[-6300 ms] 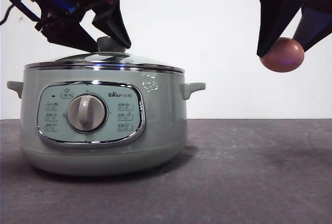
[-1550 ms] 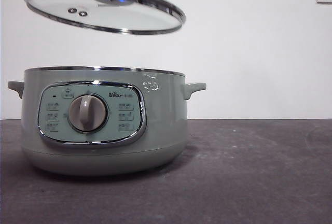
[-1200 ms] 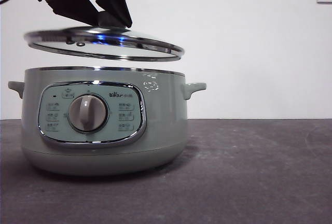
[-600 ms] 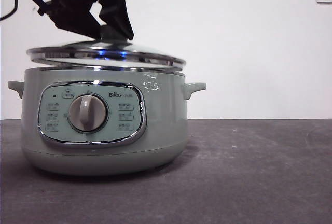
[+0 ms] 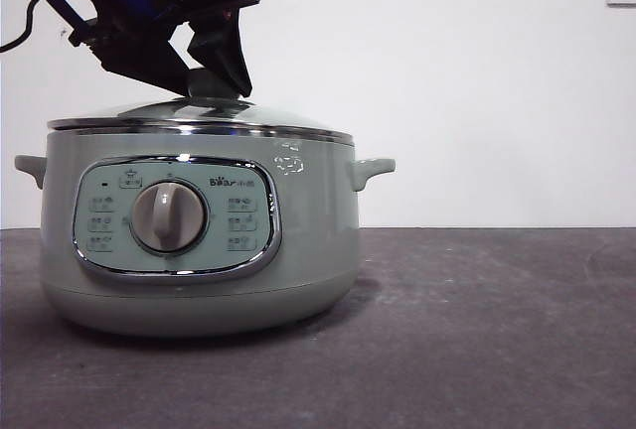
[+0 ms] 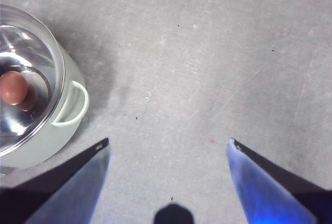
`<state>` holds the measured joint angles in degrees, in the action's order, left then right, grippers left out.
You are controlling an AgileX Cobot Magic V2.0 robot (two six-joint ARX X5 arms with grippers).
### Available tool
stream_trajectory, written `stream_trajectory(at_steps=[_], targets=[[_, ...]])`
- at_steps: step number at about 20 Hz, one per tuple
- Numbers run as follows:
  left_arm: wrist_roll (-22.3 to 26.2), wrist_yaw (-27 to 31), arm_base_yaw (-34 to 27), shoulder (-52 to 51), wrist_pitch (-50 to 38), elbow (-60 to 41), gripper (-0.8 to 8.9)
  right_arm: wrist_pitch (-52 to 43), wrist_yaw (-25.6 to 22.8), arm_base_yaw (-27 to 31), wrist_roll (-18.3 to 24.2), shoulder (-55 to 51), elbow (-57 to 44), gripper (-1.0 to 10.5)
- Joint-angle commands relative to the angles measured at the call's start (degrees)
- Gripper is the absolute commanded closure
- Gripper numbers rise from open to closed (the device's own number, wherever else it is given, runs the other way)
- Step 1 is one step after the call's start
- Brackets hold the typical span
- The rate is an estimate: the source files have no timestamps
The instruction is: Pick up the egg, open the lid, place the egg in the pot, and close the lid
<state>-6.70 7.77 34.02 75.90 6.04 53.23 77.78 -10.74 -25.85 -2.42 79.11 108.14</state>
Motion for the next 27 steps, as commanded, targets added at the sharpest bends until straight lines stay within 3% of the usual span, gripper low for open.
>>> stream_trajectory(at_steps=[1,9,10,13,14,22,27], targets=[[-1.22,-0.76,0.04,-0.02,1.16,-0.02,8.22,0.66,-0.13,0.02,-1.03,-0.17,-0.07,5.7],[-2.99,-0.37,0.02,-0.02,-0.74,-0.02,8.08,0.66,-0.11,0.02,-1.25,-0.17,-0.07,5.7],[-2.99,-0.33,0.02,-0.02,-0.87,0.02,7.67,0.66,-0.11,0.02,-1.51,-0.17,-0.07,5.7],[-2.99,-0.33,-0.26,-0.04,-2.19,0.31,4.48,0.66,-0.11,0.02,-1.92,-0.17,-0.07,5.7],[-2.97,-0.31,-0.35,-0.04,-2.16,0.68,4.29,0.66,-0.11,0.02,-2.05,-0.17,-0.07,5.7],[-1.84,-0.37,-0.33,-5.49,3.65,5.29,4.31,-0.48,0.31,-0.17,-2.08,-1.16,-0.79,5.7],[2.21,-0.35,-0.33,-15.30,15.02,5.33,4.41,-10.19,0.26,-3.34,-2.67,-8.90,-12.09,6.2]])
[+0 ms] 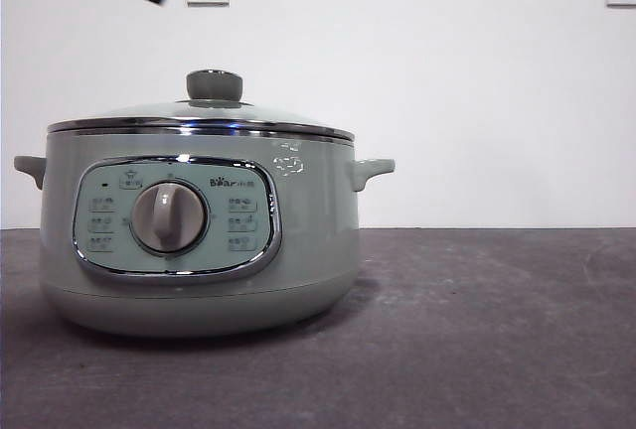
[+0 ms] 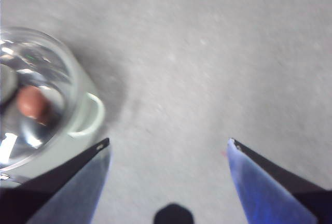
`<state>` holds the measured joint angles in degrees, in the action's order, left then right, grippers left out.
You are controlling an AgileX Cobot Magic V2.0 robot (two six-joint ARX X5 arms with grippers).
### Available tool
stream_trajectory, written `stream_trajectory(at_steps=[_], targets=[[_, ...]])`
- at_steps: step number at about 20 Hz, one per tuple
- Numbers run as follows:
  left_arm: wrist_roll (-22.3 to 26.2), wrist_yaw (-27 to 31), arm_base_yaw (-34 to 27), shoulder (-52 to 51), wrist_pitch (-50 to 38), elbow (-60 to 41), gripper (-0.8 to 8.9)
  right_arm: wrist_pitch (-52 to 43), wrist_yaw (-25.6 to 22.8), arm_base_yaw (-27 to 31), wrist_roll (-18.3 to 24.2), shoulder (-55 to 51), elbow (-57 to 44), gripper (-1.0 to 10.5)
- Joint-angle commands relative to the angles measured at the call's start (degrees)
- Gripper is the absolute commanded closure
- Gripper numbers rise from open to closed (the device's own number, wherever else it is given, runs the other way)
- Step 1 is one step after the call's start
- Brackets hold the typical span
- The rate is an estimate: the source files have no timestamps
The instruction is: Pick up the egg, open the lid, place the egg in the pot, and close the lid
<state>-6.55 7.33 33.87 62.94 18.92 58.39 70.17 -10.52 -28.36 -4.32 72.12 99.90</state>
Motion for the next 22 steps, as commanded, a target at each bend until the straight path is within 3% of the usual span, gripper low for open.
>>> stream_trajectory(at_steps=[1,2,4,5,6,9,15,17,19,22], targets=[[2.08,0.07,-0.17,-4.39,4.22,0.17,4.42,-5.22,-0.02,-1.42,-0.76,-4.07,-7.26,7.0],[2.10,0.04,-0.17,-6.38,5.86,0.17,4.58,-7.82,-0.04,-1.90,-0.76,-6.34,-10.86,8.0],[3.87,0.02,-0.15,-10.10,8.44,0.15,6.46,-12.70,-0.15,-2.69,-0.76,-10.73,-18.38,9.4],[4.63,0.02,-0.11,-11.76,9.90,0.15,7.95,-15.47,-0.17,-2.97,-0.76,-13.07,-22.62,9.6],[4.94,0.04,-0.11,-12.85,11.13,0.15,8.18,-17.94,-0.17,-2.97,-0.76,-15.06,-26.25,9.6],[5.33,0.66,-0.07,-15.96,13.07,-1.03,8.21,-28.37,-0.35,-2.97,-0.79,-22.25,-39.39,9.6],[5.77,4.66,1.16,-25.11,7.43,-12.48,8.22,-46.93,-0.37,-3.02,-0.76,-35.36,-60.17,9.6],[5.70,4.52,1.16,-27.78,5.51,-16.46,8.21,-47.95,-0.35,-2.99,-0.79,-37.09,-62.36,9.6],[3.21,4.48,1.16,-27.91,7.32,-16.74,8.17,-47.76,-0.37,-2.84,-1.16,-36.79,-62.36,9.5],[3.28,4.59,1.05,-27.43,10.43,-16.74,8.17,-47.71,-0.31,-2.84,-1.62,-36.76,-62.34,9.5]])
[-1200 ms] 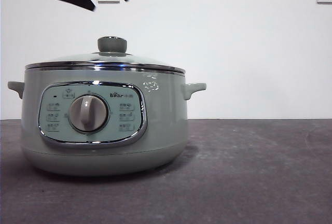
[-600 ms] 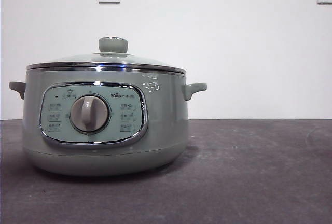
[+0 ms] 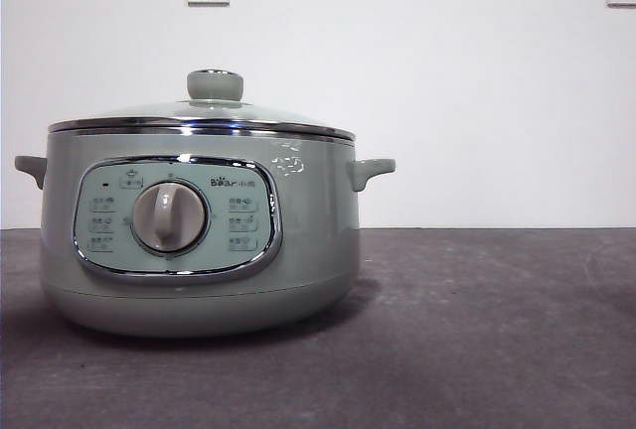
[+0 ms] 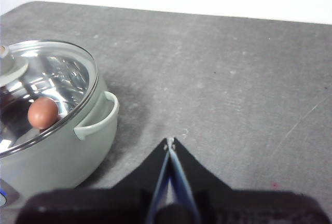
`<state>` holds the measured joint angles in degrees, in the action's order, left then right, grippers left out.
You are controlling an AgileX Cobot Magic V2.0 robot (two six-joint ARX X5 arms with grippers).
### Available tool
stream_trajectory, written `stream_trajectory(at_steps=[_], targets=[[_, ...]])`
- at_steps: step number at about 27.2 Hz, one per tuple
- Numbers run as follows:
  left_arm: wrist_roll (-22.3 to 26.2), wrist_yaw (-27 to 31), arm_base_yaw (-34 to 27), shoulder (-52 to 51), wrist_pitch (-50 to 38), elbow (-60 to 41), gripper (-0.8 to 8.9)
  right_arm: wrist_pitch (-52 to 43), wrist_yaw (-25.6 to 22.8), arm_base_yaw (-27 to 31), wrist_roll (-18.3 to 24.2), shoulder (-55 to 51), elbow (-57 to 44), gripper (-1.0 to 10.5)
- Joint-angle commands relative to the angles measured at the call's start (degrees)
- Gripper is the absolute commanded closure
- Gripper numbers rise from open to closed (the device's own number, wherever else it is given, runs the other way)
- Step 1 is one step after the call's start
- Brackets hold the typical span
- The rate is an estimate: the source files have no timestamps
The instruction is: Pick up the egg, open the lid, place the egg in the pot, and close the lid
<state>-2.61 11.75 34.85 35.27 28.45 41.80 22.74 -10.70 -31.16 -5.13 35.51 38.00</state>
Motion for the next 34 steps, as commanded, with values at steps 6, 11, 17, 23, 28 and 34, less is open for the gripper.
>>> stream_trajectory(at_steps=[6,11,17,23,28,34], targets=[[-0.66,0.17,0.07,0.59,2.54,-0.15,8.17,-0.20,-0.20,-0.04,-0.81,-0.15,-0.44,9.5],[-0.52,0.11,0.09,0.59,2.67,-0.15,8.17,-0.20,-0.15,-0.04,-0.81,-0.15,-0.44,9.5],[4.68,-0.63,-2.67,-4.68,4.87,-0.26,8.17,-0.17,-0.17,-0.04,-0.81,-0.15,-0.44,9.5],[4.33,-4.72,-11.45,-15.63,0.26,-5.09,8.17,-0.17,-0.17,-0.04,-0.81,-0.15,-0.44,9.5],[4.33,-4.81,-19.89,-23.71,-5.25,-13.70,8.17,-0.17,-0.17,-0.04,-0.81,-0.15,-0.44,9.5],[4.24,-7.96,-27.50,-30.05,-12.87,-26.40,8.17,-0.17,-0.17,-0.04,-0.81,-0.15,-0.44,9.5]])
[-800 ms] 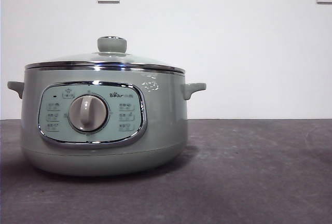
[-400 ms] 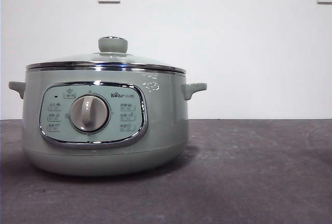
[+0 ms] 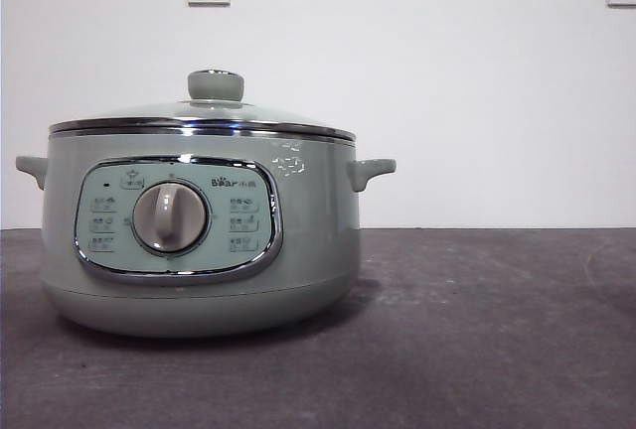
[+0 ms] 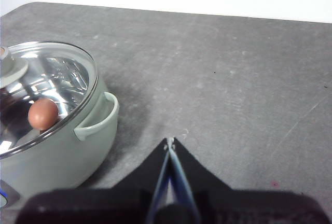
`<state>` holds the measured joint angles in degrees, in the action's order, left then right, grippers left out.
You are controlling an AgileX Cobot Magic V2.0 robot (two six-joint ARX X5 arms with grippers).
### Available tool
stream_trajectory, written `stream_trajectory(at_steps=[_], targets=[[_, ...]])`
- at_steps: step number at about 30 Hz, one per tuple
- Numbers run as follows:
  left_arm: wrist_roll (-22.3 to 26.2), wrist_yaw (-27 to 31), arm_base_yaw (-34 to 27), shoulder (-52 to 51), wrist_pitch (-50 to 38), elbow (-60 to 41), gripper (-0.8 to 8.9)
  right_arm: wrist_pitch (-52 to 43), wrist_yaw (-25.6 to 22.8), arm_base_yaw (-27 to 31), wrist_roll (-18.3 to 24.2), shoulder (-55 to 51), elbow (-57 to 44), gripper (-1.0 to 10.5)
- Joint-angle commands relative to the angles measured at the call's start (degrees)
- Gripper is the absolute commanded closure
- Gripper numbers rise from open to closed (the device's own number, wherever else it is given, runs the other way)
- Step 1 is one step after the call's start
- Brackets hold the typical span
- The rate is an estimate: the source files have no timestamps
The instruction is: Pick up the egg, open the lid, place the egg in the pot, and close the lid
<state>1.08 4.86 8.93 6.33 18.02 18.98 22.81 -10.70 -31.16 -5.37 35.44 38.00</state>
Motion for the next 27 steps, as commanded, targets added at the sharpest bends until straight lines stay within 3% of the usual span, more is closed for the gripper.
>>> stream_trajectory(at_steps=[1,14,27], targets=[[0.52,-1.18,-2.29,-1.62,-3.89,-5.46,8.17,-0.24,-0.17,-0.04,-0.57,-0.09,-0.44,9.5],[0.48,-2.40,-4.02,-4.70,-9.33,-18.01,8.17,-0.24,-0.17,-0.04,-0.57,-0.09,-0.44,9.5],[-1.46,-3.61,-4.02,-6.21,-7.50,-18.78,8.17,-0.02,-0.17,-0.04,-0.57,-0.09,-0.44,9.5]])
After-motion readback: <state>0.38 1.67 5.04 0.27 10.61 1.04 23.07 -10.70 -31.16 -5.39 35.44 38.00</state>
